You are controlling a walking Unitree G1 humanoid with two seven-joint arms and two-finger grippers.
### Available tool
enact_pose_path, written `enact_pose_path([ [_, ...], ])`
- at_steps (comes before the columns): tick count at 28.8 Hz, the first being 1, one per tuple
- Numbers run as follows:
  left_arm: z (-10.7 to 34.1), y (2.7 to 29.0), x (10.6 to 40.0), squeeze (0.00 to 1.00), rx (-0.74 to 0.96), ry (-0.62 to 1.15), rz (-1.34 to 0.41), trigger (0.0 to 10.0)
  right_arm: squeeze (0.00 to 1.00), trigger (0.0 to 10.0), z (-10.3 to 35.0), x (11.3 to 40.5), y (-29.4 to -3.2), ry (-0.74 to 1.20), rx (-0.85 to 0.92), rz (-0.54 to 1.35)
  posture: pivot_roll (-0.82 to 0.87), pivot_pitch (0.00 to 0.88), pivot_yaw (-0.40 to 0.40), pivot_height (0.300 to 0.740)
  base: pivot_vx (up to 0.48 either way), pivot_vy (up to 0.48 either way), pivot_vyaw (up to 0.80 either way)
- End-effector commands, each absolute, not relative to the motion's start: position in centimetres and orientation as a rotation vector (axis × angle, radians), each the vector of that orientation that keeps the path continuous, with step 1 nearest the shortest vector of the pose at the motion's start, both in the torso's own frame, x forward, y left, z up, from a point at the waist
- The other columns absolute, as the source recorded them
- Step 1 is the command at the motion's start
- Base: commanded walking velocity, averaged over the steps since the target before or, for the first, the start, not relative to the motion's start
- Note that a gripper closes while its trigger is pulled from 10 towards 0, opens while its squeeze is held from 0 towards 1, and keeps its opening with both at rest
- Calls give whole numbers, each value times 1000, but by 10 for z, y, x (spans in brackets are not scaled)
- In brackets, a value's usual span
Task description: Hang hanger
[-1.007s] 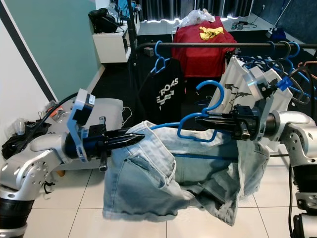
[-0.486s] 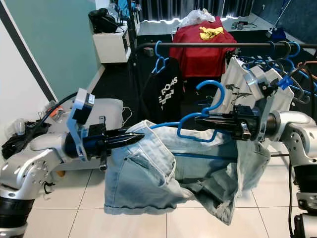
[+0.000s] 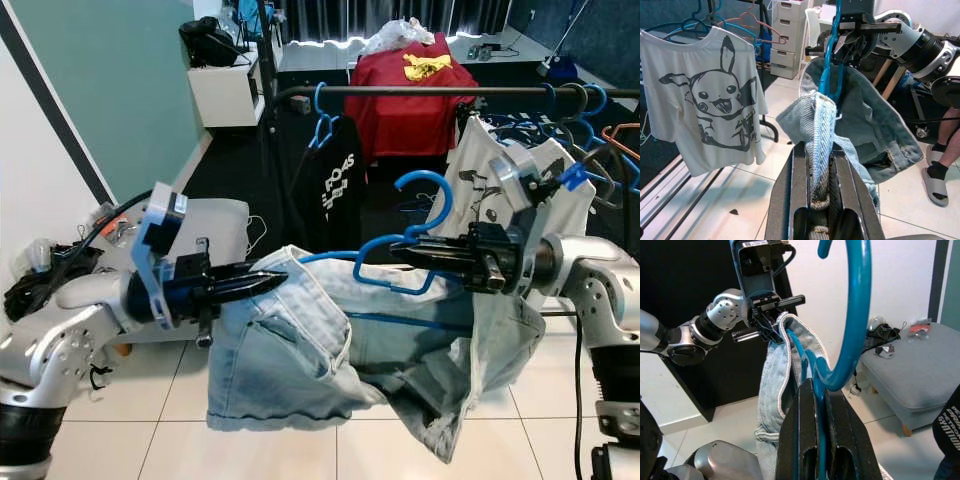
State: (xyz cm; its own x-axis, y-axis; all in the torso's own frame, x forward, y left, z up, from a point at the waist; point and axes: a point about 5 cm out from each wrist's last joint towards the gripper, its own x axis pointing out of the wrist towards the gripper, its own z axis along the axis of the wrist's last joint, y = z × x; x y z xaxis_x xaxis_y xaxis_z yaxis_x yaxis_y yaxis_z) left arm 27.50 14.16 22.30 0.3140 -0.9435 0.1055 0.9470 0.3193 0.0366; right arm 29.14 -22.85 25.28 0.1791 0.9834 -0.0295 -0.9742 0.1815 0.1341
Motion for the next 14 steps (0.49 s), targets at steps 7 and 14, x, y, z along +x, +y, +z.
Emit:
enact_pose_path([
  [7, 226, 138, 273, 0, 11, -150, -1241, 196, 0, 0, 257, 289, -215, 94, 101, 1459, -15, 0, 21, 740, 0, 0, 0],
  [14, 219, 145, 284, 0, 53, -142, -1117, 10000, 0, 0, 256, 287, -216, 95, 109, 1439, -17, 0, 24, 740, 0, 0, 0],
])
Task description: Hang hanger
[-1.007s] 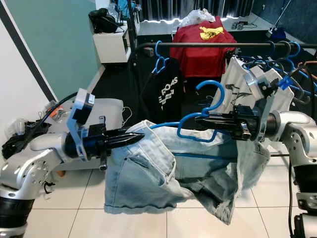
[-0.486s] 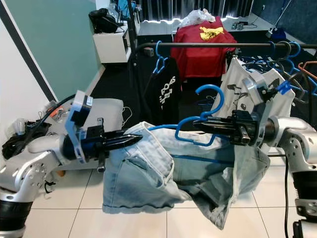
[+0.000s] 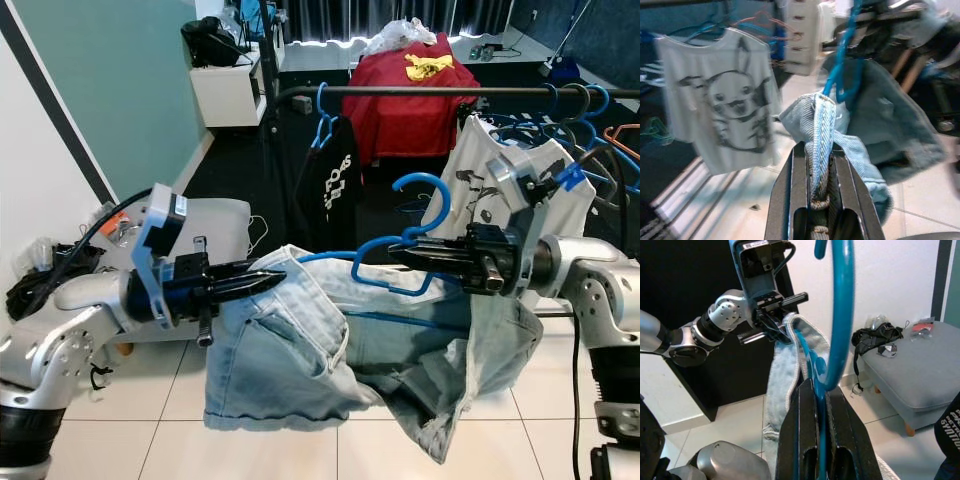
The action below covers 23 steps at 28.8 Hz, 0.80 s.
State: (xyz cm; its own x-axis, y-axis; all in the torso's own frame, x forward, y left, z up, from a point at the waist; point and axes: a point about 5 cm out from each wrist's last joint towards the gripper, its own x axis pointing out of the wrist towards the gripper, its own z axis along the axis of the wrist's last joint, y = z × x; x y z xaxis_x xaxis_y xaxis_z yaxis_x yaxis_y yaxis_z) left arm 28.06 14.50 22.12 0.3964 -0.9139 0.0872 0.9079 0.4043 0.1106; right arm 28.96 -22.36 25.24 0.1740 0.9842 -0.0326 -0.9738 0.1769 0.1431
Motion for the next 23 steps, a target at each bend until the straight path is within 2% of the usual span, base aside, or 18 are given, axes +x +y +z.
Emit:
enact_pose_path([
  [1, 217, 152, 288, 0, 66, -139, -1070, 10000, 0, 0, 254, 285, -217, 99, 113, 1423, -16, 0, 22, 740, 0, 0, 0],
  [6, 215, 170, 292, 8, 66, -124, -1004, 10000, 0, 0, 250, 281, -222, 111, 117, 1389, -14, 0, 22, 740, 0, 0, 0],
  [7, 214, 173, 291, 1000, 51, -113, -1009, 10000, 0, 0, 250, 280, -223, 111, 120, 1385, -14, 0, 23, 740, 0, 0, 0],
  [9, 213, 173, 290, 1000, 65, -117, -1009, 10000, 0, 0, 250, 278, -224, 107, 125, 1377, -16, 0, 26, 740, 0, 0, 0],
  [10, 212, 172, 291, 451, 55, -125, -1002, 10000, 0, 0, 250, 278, -225, 104, 128, 1375, -14, 0, 25, 740, 0, 0, 0],
  [13, 212, 171, 291, 451, 48, -132, -995, 10000, 0, 0, 250, 278, -225, 102, 129, 1374, -14, 0, 25, 740, 0, 0, 0],
  [14, 211, 169, 291, 0, 34, -135, -995, 10000, 0, 0, 250, 277, -224, 102, 133, 1374, -14, 0, 24, 740, 0, 0, 0],
  [23, 203, 178, 293, 0, 5, -139, -957, 10000, 0, 0, 241, 269, -227, 148, 152, 1358, -12, 5, 20, 740, 0, 0, 0],
])
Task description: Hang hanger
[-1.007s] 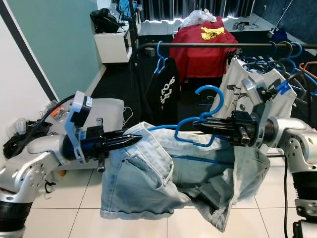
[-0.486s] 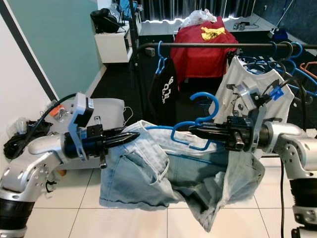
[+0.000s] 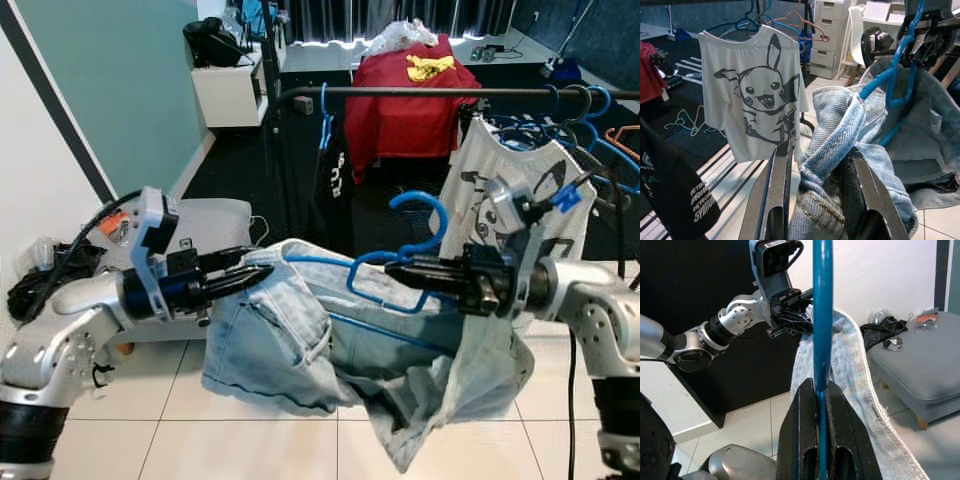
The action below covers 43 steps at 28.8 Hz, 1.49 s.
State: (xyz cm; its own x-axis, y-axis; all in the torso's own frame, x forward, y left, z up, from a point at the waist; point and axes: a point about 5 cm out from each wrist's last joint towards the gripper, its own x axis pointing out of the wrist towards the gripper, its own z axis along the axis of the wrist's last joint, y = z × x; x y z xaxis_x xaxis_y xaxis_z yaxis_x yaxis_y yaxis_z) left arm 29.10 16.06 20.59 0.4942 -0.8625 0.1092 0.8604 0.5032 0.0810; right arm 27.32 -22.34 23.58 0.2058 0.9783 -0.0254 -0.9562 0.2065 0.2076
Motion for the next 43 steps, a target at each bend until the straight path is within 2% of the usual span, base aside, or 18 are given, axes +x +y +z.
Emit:
enact_pose_path([
  [1, 203, 177, 290, 0, -19, -127, -1000, 10000, 0, 0, 240, 268, -228, 150, 154, 1352, -12, 5, 23, 740, 0, 0, 0],
  [2, 203, 177, 290, 0, -19, -127, -1000, 10000, 0, 0, 240, 268, -228, 150, 154, 1352, -12, 5, 23, 740, 0, 0, 0],
  [3, 204, 173, 286, 573, -44, -111, -1057, 10000, 0, 0, 240, 267, -229, 146, 158, 1344, -12, 5, 26, 740, 0, 0, 0],
  [5, 204, 173, 286, 573, -44, -111, -1057, 10000, 0, 0, 240, 267, -229, 146, 158, 1344, -12, 5, 26, 740, 0, 0, 0],
  [6, 204, 167, 282, 1000, -68, -96, -1109, 10000, 0, 0, 240, 267, -229, 139, 163, 1338, -11, 6, 27, 740, 0, 0, 0],
  [13, 212, 151, 277, 1000, -278, -105, -1215, 10000, 0, 0, 241, 268, -228, 126, 182, 1342, -16, 6, 27, 740, 0, 0, 0],
  [19, 212, 153, 280, 1000, -254, -124, -1175, 10000, 0, 0, 240, 267, -228, 130, 183, 1340, -16, 5, 24, 740, 0, 0, 0],
  [20, 207, 163, 292, 204, -194, -137, -1023, 10000, 0, 0, 237, 268, -229, 153, 166, 1312, -18, 5, 22, 740, 0, 0, 0],
  [21, 197, 177, 305, 35, -130, -107, -843, 10000, 0, 0, 230, 271, -231, 177, 136, 1258, -18, 5, 22, 740, 0, 0, 0],
  [22, 197, 177, 305, 35, -130, -107, -843, 10000, 0, 0, 230, 271, -231, 177, 136, 1258, -18, 5, 22, 740, 0, 0, 0],
  [23, 184, 195, 316, 0, -68, -26, -652, 10000, 0, 0, 222, 275, -235, 187, 110, 1178, -18, 4, 20, 740, 0, 0, 0],
  [24, 174, 214, 322, 0, -27, 21, -497, 10000, 0, 1765, 214, 280, -237, 189, 86, 1084, -19, 3, 21, 740, 0, 0, 0],
  [31, 161, 246, 322, 0, -15, 104, -243, 10000, 0, 1843, 198, 286, -235, 194, 40, 930, -20, 3, 22, 740, 0, 0, 0],
  [32, 161, 247, 322, 0, -17, 109, -228, 10000, 0, 3059, 197, 286, -234, 195, 37, 925, -20, 3, 22, 740, 0, 0, 0],
  [35, 156, 250, 320, 0, -23, 126, -184, 10000, 0, 3059, 189, 288, -230, 213, 32, 880, -22, 7, 14, 740, 0, 0, 0],
  [36, 149, 248, 317, 0, -42, 125, -160, 10000, 0, 4314, 175, 292, -225, 232, 16, 788, -20, 4, 6, 740, 0, 0, 0],
  [37, 137, 235, 310, 0, -59, 114, -132, 10000, 0, 10000, 152, 297, -215, 248, 10, 619, -17, 3, 3, 740, 0, 0, 0],
  [43, 120, 201, 303, 0, -90, 126, -111, 10000, 0, 10000, 130, 302, -203, 222, 45, 392, -11, 0, 0, 740, 0, 0, 0],
])
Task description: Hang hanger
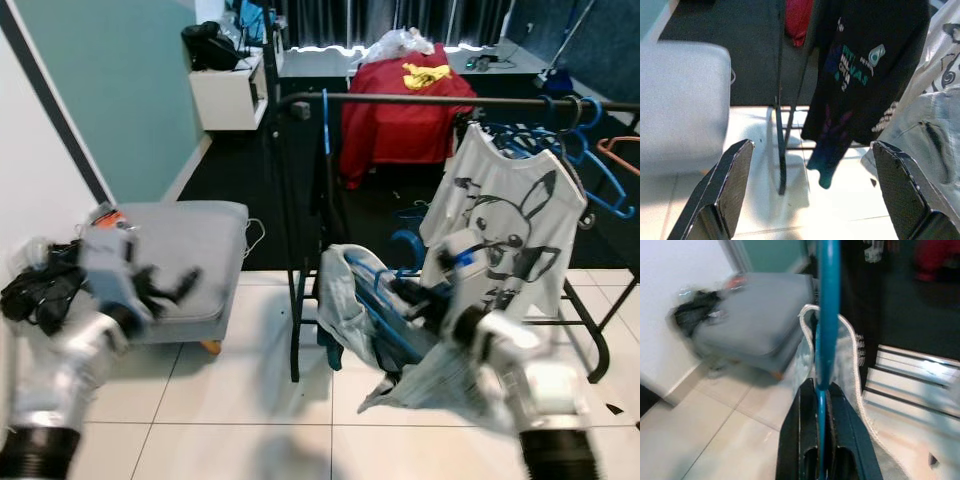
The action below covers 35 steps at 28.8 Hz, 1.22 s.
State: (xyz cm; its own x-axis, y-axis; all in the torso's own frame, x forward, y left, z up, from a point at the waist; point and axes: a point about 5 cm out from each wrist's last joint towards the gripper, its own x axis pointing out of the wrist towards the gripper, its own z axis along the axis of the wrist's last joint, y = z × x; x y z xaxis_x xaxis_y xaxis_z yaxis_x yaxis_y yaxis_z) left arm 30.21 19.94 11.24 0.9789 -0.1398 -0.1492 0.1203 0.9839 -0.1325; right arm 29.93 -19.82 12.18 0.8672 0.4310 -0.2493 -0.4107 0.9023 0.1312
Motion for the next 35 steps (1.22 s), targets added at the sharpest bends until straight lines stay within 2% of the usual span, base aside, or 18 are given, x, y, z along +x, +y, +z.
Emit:
enact_pose_path([
  [1, 117, 192, 300, 165, -113, 119, -117, 10000, 0, 10000, 124, 302, -203, 215, 57, 316, -8, 0, -4, 740, 0, 0, 0],
  [2, 119, 186, 300, 129, -91, 65, -78, 10000, 0, 10000, 118, 301, -202, 208, 76, 249, -4, 2, -9, 740, 0, 0, 0],
  [6, 120, 182, 300, 129, -76, 24, -47, 10000, 0, 10000, 115, 300, -201, 205, 88, 207, -4, 2, -9, 740, 0, 0, 0],
  [7, 121, 178, 301, 443, -90, 6, -13, 10000, 0, 10000, 111, 298, -199, 196, 112, 143, 0, 5, -10, 740, 0, 0, 0],
  [9, 121, 178, 301, 443, -90, 6, -13, 10000, 0, 10000, 111, 298, -199, 196, 112, 143, 0, 5, -10, 740, 0, 0, 0],
  [10, 120, 173, 302, 431, -94, 23, -29, 10000, 0, 10000, 107, 297, -195, 202, 125, 115, -2, 5, -10, 740, 0, 0, 0],
  [11, 109, 170, 302, 0, -52, 87, -65, 10000, 0, 10000, 97, 296, -192, 212, 90, 100, 2, 9, -10, 740, 0, 0, 0],
  [15, 72, 167, 296, 0, 17, 264, -73, 10000, 0, 10000, 70, 290, -184, 253, 22, 77, 0, 15, -10, 740, 0, 0, 0],
  [16, 60, 164, 292, 0, -9, 319, -89, 10000, 0, 10000, 64, 287, -180, 272, 13, 82, -7, 15, -6, 740, 0, 0, 0],
  [20, 47, 160, 285, 0, -15, 377, -112, 10000, 0, 10000, 54, 283, -175, 301, -13, 86, -9, 21, -8, 740, 0, 0, 0],
  [28, 32, 160, 269, 0, 33, 384, -68, 10000, 0, 10000, 50, 280, -173, 299, -35, 95, -13, 38, -28, 740, 0, 0, 0],
  [29, 33, 161, 269, 0, 23, 376, -51, 10000, 0, 10000, 51, 281, -172, 290, -39, 116, -6, 46, -62, 740, 0, 0, 0],
  [35, 44, 157, 269, 0, 10, 319, -56, 10000, 0, 10000, 51, 282, -168, 269, -15, 180, 15, 62, -85, 740, 0, 0, 0],
])
